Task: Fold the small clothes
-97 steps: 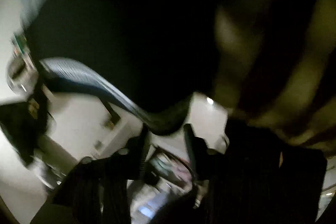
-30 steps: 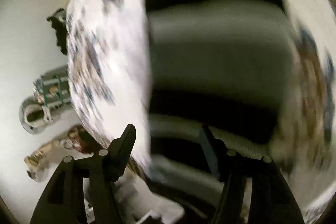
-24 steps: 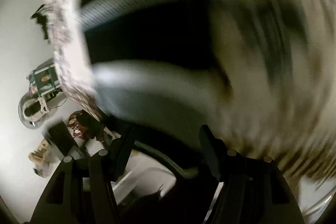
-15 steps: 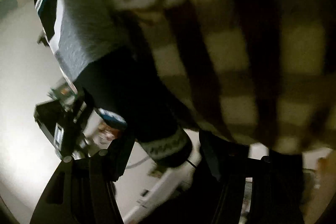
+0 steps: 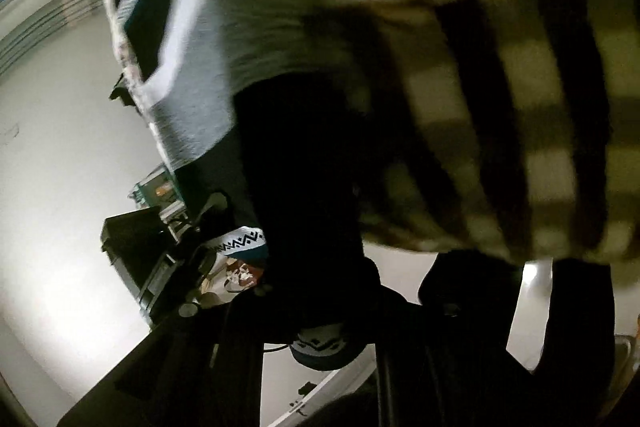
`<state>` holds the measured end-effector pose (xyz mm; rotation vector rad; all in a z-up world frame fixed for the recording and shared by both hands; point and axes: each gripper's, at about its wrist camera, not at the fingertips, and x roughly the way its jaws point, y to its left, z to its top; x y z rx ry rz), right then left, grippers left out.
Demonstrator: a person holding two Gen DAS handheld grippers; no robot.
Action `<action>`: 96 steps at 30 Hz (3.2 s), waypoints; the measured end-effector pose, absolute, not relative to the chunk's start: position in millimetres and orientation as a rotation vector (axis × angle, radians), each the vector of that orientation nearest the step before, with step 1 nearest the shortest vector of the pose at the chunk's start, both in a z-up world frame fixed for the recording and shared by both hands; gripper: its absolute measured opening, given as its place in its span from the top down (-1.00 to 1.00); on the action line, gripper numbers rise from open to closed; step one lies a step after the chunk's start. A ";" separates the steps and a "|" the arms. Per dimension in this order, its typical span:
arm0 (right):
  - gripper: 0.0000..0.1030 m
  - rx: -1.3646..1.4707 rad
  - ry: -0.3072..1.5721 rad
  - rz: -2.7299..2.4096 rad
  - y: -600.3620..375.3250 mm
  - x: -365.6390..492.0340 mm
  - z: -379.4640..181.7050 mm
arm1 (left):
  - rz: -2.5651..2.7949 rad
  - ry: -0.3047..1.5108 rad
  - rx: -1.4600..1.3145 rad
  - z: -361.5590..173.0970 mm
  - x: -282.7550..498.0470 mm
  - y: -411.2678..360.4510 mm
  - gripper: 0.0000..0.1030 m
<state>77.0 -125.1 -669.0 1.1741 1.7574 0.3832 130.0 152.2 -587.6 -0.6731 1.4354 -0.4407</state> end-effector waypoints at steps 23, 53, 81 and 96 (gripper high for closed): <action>0.73 1.174 1.278 0.341 -220.9 407.8 -545.2 | -0.543 1.039 -0.851 -487.9 440.9 104.2 0.76; -0.52 0.843 1.543 0.541 -268.2 526.3 -667.1 | -0.349 1.099 -1.063 -609.0 350.2 81.7 -0.26; 0.06 0.988 1.535 0.733 -255.8 556.9 -693.2 | -0.065 0.850 -1.266 -623.4 375.9 47.5 -0.21; -0.15 1.423 1.613 0.198 -259.1 302.5 -672.3 | -0.268 1.115 -0.869 -559.1 410.0 122.8 -0.31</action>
